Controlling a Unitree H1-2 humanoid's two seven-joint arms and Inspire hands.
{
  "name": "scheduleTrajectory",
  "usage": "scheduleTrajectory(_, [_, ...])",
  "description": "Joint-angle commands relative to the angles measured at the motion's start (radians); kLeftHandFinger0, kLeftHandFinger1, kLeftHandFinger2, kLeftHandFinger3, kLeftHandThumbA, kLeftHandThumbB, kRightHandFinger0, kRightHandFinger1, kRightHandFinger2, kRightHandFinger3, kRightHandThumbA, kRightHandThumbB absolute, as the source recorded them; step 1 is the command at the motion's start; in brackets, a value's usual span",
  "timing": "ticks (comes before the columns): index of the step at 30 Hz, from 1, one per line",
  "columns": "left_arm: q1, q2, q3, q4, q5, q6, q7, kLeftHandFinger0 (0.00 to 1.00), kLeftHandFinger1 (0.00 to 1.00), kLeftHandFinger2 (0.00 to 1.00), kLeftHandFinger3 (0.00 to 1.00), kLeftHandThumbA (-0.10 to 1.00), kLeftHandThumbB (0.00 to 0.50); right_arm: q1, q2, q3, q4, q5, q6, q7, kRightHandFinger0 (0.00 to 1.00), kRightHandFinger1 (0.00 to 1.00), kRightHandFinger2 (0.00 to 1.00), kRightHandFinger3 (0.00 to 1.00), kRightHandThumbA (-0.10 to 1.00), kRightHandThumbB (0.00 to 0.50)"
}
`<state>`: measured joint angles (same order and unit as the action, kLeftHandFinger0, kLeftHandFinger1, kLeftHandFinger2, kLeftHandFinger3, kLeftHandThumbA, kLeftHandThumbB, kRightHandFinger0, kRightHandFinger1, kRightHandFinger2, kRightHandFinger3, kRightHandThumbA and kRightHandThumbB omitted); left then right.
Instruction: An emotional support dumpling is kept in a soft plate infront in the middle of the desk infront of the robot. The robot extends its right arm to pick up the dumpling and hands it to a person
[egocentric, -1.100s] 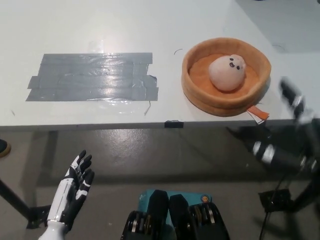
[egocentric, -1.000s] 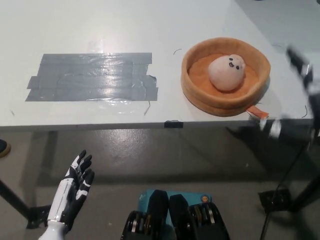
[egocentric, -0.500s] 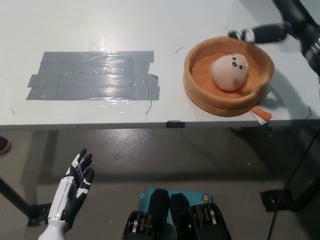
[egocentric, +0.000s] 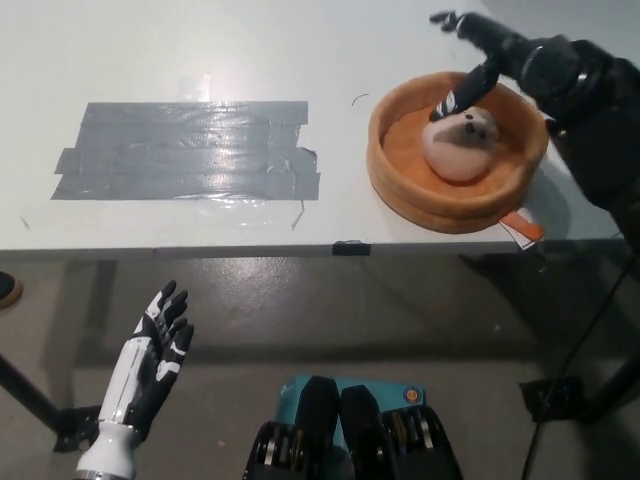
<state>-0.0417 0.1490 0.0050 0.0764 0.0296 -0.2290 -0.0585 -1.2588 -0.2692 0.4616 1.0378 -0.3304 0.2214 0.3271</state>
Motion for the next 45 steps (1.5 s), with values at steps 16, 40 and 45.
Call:
scheduleTrajectory(16, [-0.021,0.013,0.004,-0.020,0.003,-0.033,-0.005,1.00,1.00,1.00,1.00,0.82,0.312,-0.051,0.040,0.032,0.232,-0.062,-0.073,0.015,1.00,1.00,1.00,1.00,1.00,0.474])
scheduleTrajectory(40, [-0.037,0.016,0.006,-0.010,-0.003,-0.035,-0.009,1.00,1.00,1.00,1.00,0.84,0.324,-0.006,0.062,0.118,0.300,-0.153,-0.132,0.018,0.49,0.64,0.74,0.99,-0.06,0.257])
scheduleTrajectory(45, [-0.045,0.017,0.010,-0.008,-0.012,-0.040,-0.012,1.00,1.00,1.00,1.00,0.81,0.317,0.036,0.052,0.094,0.305,-0.143,-0.169,-0.111,0.10,0.45,0.65,0.93,-0.10,0.151])
